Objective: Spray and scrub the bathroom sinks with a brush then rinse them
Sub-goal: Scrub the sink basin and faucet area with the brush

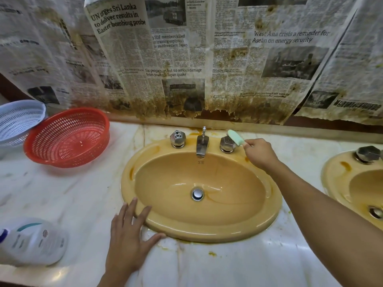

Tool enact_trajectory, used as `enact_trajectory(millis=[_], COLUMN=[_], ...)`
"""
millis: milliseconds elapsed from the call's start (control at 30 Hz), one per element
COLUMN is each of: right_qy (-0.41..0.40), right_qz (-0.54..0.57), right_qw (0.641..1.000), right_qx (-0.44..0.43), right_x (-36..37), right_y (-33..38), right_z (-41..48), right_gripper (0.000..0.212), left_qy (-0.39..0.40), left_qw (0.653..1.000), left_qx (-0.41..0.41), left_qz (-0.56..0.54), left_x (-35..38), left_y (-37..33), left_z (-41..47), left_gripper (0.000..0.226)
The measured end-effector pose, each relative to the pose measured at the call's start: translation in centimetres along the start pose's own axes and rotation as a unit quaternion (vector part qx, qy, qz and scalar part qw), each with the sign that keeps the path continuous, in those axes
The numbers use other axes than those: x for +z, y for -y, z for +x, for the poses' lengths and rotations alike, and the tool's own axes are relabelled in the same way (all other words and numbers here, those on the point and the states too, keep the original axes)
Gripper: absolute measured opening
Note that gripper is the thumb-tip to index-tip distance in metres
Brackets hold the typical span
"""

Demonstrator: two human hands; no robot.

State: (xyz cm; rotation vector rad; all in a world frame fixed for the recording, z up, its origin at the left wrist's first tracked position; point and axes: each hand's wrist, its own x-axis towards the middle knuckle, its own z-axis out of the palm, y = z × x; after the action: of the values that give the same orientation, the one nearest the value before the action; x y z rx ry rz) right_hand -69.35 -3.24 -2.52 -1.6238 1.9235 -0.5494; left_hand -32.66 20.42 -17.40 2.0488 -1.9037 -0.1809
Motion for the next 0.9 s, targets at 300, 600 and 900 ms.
enact_trajectory(millis=[300,600,900], right_qy=[-0.032,-0.056,-0.04], right_qz=[0.213,0.518,0.4], right_qw=[0.968,0.808,0.887], right_qx=[0.13,0.275,0.226], right_x=[2.4,7.3,11.7], right_y=[-2.3,0.3,1.4], right_z=[-1.3,-3.2,-17.5], right_gripper=[0.022,0.021,0.026], left_qy=[0.003,-0.004,0.005], left_qw=[1.0,1.0,1.0], left_qx=[-0.003,0.004,0.01], left_qz=[0.01,0.003,-0.014], left_x=[0.0,0.3,0.0], left_y=[-0.2,0.2,0.7], left_z=[0.0,-0.1,-0.3], left_gripper=[0.09,0.089,0.088])
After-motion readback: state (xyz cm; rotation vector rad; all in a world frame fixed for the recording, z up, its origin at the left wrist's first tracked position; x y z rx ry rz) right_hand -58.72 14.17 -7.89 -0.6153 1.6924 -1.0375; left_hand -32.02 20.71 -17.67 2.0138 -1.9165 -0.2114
